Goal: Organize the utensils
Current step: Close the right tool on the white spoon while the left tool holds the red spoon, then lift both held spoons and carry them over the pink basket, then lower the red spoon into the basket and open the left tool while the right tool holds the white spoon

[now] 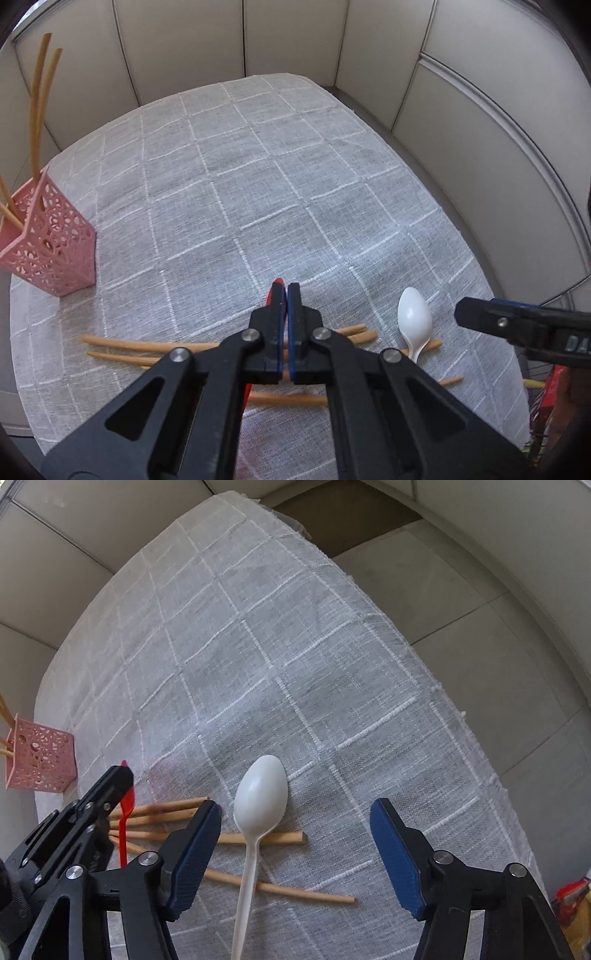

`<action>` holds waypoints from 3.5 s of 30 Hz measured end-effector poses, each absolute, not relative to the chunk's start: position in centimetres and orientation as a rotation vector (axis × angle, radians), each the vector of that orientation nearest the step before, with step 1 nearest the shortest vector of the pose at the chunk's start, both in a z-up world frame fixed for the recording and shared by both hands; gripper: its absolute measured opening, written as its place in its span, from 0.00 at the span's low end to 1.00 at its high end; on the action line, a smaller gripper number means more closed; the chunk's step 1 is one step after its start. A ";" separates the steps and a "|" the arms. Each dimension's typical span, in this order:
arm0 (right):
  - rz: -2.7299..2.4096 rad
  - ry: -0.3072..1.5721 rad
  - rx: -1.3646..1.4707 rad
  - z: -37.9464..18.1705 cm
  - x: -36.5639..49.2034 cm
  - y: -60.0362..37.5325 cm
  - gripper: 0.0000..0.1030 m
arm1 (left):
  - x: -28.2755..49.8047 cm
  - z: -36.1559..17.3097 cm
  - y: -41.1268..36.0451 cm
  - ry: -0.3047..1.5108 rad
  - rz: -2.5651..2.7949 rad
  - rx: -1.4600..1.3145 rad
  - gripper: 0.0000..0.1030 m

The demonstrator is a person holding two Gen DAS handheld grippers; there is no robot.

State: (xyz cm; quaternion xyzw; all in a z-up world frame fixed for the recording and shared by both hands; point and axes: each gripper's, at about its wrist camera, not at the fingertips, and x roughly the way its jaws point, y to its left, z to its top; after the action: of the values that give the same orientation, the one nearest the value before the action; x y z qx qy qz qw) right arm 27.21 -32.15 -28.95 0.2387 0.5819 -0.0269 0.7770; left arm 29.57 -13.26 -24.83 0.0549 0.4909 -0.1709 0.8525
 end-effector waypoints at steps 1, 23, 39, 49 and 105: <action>-0.053 1.264 0.527 -29.2 27.3 -32.1 0.63 | 29.2 -24.3 -12.6 1.029 -0.362 0.086 0.02; -0.088 1.303 0.254 -32.3 30.1 -26.1 0.44 | 22.5 -19.4 -2.9 0.987 -0.310 -0.137 0.02; -0.069 1.120 0.116 -29.1 28.3 -24.3 0.38 | 19.8 -18.6 2.3 0.905 -0.228 -0.214 0.02; 0.000 0.891 0.203 -22.2 25.3 -22.3 0.38 | 18.7 -15.5 2.7 0.730 -0.262 -0.234 0.02; 0.142 0.370 0.151 -17.7 34.0 -9.7 0.39 | 33.4 -17.0 14.4 0.153 -0.584 -0.420 0.02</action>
State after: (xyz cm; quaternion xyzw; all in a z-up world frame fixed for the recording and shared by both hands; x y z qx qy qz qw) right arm 33.95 -9.69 -17.72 0.0749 0.1835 0.0705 0.9776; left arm 33.36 14.41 -17.03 -0.2053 0.0746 -0.2855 0.9331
